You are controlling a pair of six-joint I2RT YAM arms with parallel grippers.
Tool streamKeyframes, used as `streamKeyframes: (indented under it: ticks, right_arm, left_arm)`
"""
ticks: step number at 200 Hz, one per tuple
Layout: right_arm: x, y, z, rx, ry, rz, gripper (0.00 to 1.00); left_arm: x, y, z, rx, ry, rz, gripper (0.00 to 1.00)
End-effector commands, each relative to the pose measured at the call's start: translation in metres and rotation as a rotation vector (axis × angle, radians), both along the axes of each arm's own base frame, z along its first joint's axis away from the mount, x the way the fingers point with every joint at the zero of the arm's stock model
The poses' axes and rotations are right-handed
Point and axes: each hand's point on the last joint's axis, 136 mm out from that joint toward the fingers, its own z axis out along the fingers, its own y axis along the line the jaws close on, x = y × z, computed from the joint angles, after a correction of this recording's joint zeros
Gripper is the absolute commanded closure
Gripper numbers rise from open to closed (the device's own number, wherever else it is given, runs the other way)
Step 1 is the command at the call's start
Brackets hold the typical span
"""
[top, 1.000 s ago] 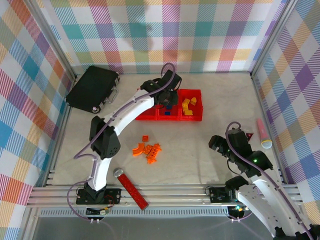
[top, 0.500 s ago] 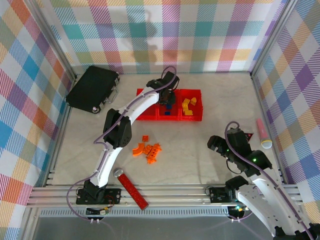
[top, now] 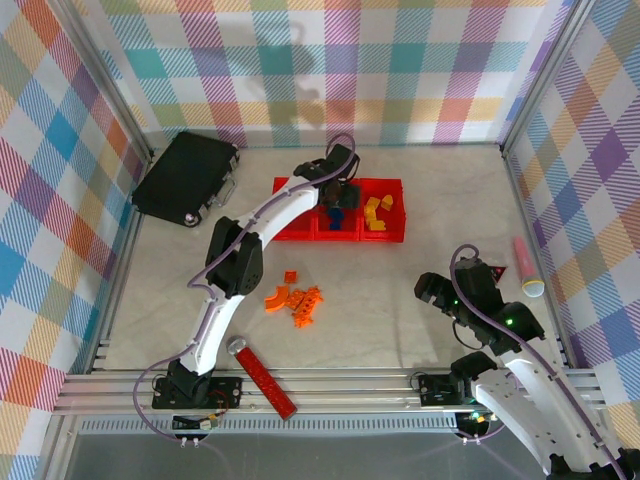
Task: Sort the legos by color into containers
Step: Place the lego in the container, then pick up the lego from the center of the table.
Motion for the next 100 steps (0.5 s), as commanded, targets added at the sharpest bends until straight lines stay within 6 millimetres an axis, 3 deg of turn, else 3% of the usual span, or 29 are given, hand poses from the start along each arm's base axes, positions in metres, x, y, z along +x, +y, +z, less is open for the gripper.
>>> streamKeyframes:
  ticks: [1, 27, 55, 82, 100]
  right_arm:
    - [0.000, 0.000, 0.009, 0.010, -0.012, 0.000, 0.07]
    - [0.002, 0.002, 0.012, 0.015, -0.020, 0.009, 0.07]
    - [0.004, 0.008, 0.015, 0.044, -0.032, 0.022, 0.07]
    - [0.006, 0.017, 0.015, 0.086, -0.038, 0.054, 0.07]
    - [0.005, 0.025, 0.013, 0.114, -0.028, 0.085, 0.07]
  left_arm:
    - [-0.008, -0.002, 0.115, -0.105, -0.195, -0.074, 0.24]
    - [-0.035, 0.019, 0.191, -0.107, -0.330, -0.119, 0.21]
    - [-0.077, 0.066, 0.224, -0.044, -0.380, -0.091, 0.18]
    - [-0.132, 0.114, 0.209, 0.006, -0.315, -0.054, 0.15]
    - [-0.168, 0.143, 0.172, 0.030, -0.209, -0.012, 0.15]
